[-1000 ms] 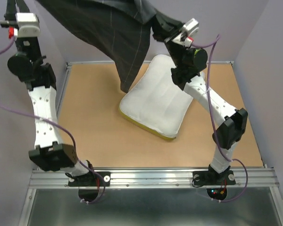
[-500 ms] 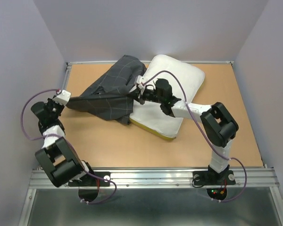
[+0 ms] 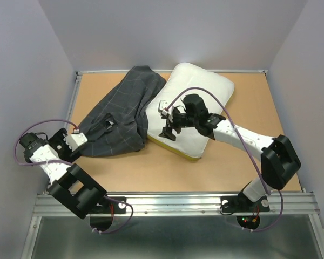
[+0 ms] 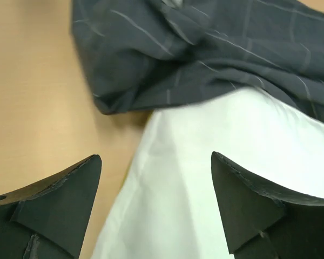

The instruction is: Put the pillow into the pillowcase

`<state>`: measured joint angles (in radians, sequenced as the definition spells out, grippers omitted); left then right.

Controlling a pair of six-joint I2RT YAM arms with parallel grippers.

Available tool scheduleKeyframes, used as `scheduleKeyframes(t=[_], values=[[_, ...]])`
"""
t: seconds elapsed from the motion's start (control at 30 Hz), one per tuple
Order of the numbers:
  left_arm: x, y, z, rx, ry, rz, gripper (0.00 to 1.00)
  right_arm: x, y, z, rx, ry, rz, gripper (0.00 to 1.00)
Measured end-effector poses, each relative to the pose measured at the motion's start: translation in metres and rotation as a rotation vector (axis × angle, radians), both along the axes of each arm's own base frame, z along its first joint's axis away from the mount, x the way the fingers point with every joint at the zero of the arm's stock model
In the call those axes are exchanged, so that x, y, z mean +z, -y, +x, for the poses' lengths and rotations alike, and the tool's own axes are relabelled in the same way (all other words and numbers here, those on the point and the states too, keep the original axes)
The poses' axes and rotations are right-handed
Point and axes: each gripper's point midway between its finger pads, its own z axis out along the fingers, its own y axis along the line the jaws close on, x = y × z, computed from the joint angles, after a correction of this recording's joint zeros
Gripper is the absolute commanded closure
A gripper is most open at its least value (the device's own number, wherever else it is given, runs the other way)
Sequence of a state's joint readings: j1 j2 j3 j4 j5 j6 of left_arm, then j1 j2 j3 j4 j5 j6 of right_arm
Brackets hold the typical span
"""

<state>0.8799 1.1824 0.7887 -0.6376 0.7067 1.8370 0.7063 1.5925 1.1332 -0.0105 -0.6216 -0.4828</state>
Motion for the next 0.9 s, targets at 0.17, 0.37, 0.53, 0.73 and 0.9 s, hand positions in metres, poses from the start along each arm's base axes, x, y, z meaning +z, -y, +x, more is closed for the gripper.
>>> scheduleKeyframes(t=[0.17, 0.37, 0.53, 0.73, 0.9], values=[[0.039, 0.038, 0.0, -0.143, -0.009, -0.081, 0.05, 0.0, 0.049, 0.041, -0.251, -0.035, -0.078, 0.16], [0.094, 0.116, 0.079, -0.374, 0.159, -0.018, 0.09, -0.028, 0.102, 0.148, -0.607, -0.157, -0.13, 0.27], [0.081, 0.145, 0.134, -0.26, 0.114, -0.114, 0.07, -0.11, 0.116, 0.166, -0.721, -0.303, -0.287, 0.29], [0.062, 0.144, 0.242, -0.034, 0.069, -0.159, 0.05, -0.135, 0.143, 0.168, -0.784, -0.344, -0.394, 0.33], [0.053, 0.165, 0.3, 0.024, 0.085, -0.114, 0.01, -0.139, 0.217, 0.161, -0.871, -0.392, -0.467, 0.33]])
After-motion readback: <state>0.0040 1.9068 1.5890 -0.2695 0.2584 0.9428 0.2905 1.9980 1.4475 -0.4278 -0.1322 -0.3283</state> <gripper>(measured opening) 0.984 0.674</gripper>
